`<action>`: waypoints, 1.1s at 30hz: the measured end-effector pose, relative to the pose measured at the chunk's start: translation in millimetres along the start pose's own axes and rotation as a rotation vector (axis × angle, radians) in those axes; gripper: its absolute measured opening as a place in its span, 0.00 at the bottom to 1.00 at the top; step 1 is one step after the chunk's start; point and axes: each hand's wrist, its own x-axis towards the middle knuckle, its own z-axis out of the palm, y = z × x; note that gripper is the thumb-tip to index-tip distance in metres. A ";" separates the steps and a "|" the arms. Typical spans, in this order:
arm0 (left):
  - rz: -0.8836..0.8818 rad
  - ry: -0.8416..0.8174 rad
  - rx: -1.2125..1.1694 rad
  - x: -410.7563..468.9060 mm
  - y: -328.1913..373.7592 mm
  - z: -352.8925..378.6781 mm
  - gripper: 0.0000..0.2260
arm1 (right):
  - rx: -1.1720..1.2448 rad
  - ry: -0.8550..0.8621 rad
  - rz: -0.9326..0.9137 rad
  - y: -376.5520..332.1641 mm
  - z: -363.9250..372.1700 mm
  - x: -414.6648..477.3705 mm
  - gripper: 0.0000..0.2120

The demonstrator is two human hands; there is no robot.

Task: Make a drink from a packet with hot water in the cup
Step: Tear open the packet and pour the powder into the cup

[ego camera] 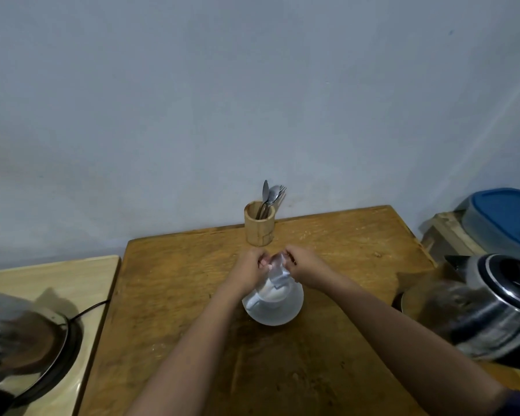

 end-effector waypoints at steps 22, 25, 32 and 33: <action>-0.009 -0.022 -0.023 -22.2 -13.3 -5.3 0.06 | -0.357 -0.102 -0.130 -16.7 -11.5 0.4 0.06; -0.018 -0.021 -0.029 -24.6 -13.7 -3.9 0.05 | -0.361 -0.091 -0.100 -19.8 -8.8 -1.0 0.07; -0.027 -0.019 -0.060 -26.9 -14.0 -6.8 0.05 | -0.369 -0.068 -0.136 -22.4 -9.6 -5.5 0.06; -0.031 -0.018 -0.065 -27.2 -13.5 -7.2 0.05 | -0.368 -0.066 -0.137 -22.7 -9.1 -5.7 0.06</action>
